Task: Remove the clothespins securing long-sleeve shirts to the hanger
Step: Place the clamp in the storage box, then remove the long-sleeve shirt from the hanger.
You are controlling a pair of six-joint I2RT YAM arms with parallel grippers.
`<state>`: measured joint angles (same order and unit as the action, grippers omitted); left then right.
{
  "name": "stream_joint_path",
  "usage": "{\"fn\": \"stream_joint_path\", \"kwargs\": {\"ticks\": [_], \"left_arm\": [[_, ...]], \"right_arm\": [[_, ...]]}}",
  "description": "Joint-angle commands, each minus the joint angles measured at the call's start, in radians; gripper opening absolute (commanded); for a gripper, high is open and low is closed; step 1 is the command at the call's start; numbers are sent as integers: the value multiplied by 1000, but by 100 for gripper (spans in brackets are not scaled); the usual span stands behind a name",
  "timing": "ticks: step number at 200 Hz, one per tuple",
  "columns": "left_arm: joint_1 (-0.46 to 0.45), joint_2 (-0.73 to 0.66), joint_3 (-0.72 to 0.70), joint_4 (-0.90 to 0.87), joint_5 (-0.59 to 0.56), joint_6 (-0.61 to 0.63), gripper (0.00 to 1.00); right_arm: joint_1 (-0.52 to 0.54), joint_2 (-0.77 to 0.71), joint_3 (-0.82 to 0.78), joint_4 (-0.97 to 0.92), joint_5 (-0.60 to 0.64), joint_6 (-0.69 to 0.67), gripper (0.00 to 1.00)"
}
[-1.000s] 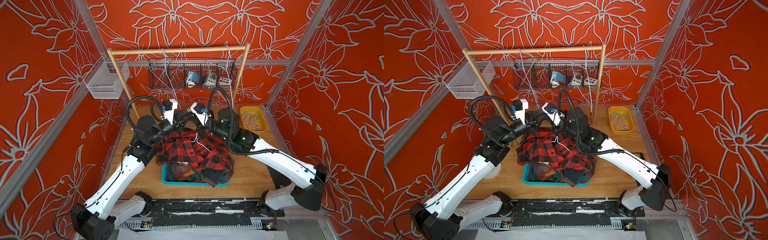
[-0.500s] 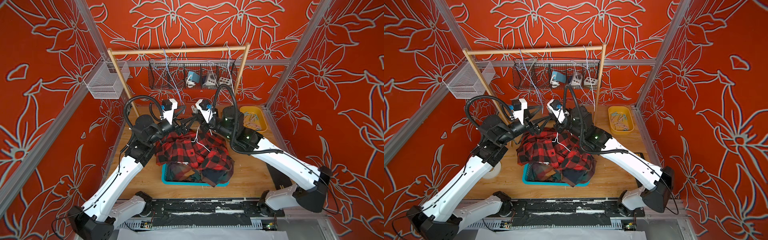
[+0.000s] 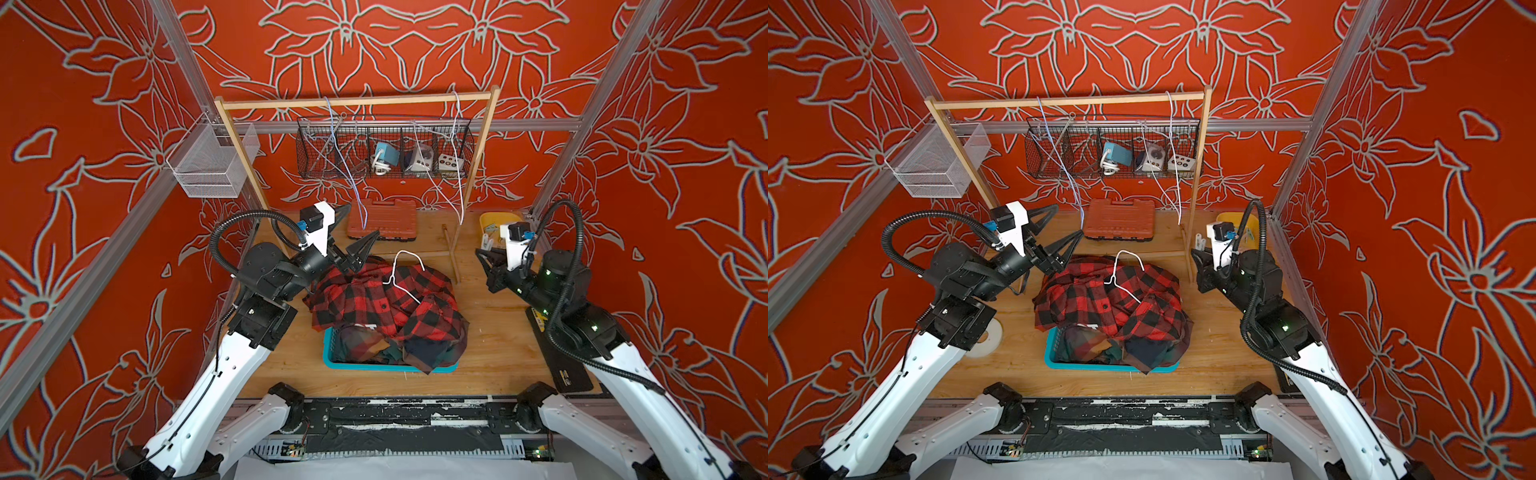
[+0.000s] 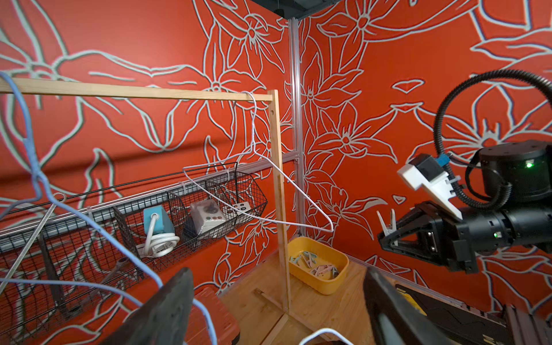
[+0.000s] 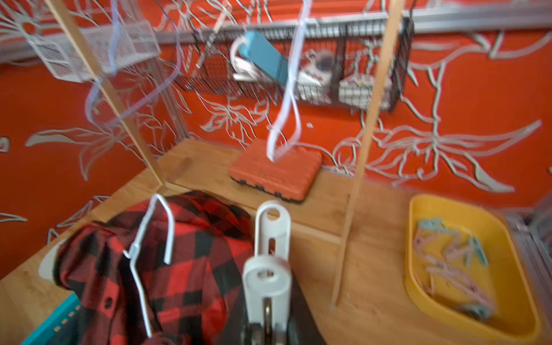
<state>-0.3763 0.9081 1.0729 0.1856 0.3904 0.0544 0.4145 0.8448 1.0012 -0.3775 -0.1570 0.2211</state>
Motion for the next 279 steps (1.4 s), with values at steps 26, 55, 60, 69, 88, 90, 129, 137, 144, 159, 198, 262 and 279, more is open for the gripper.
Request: {"fn": "stream_joint_path", "kwargs": {"ticks": [26,55,60,69,88,90,129,137,144,159,198,262,279], "left_arm": [[33,-6,-30,-38,-37,32,85],[58,-38,-79,-59,-37,35,86],[61,-44,-87,-65,-42,36,85],[71,-56,-104,-73,-43,39,86],[93,-79,-138,-92,-44,42,86],[95,-80,-141,-94,-46,42,86],[108,-112,-195,-107,-56,14,86],[111,-120,-203,-110,-57,8,86],[112,-127,-211,-113,-54,5,86],[114,-137,-220,-123,-54,0,86],[119,-141,-225,-155,-60,-10,86],[134,-174,-264,-188,-63,-53,86],[136,-190,-266,-202,-66,-60,86]], "right_arm": [[-282,152,-69,40,-280,141,0],[-428,302,-64,169,-283,191,0],[-447,334,-57,196,-285,202,0],[-472,399,-34,234,-283,214,0],[-497,568,50,271,-258,216,0],[-499,588,61,274,-259,216,0],[-527,920,289,250,-226,229,34],[-536,955,319,248,-222,237,40],[-546,978,343,241,-230,247,43],[-562,985,357,244,-255,263,47],[-550,700,135,336,-363,271,47],[-262,187,37,51,-749,6,46],[-169,141,35,-11,-790,-32,45]]}}
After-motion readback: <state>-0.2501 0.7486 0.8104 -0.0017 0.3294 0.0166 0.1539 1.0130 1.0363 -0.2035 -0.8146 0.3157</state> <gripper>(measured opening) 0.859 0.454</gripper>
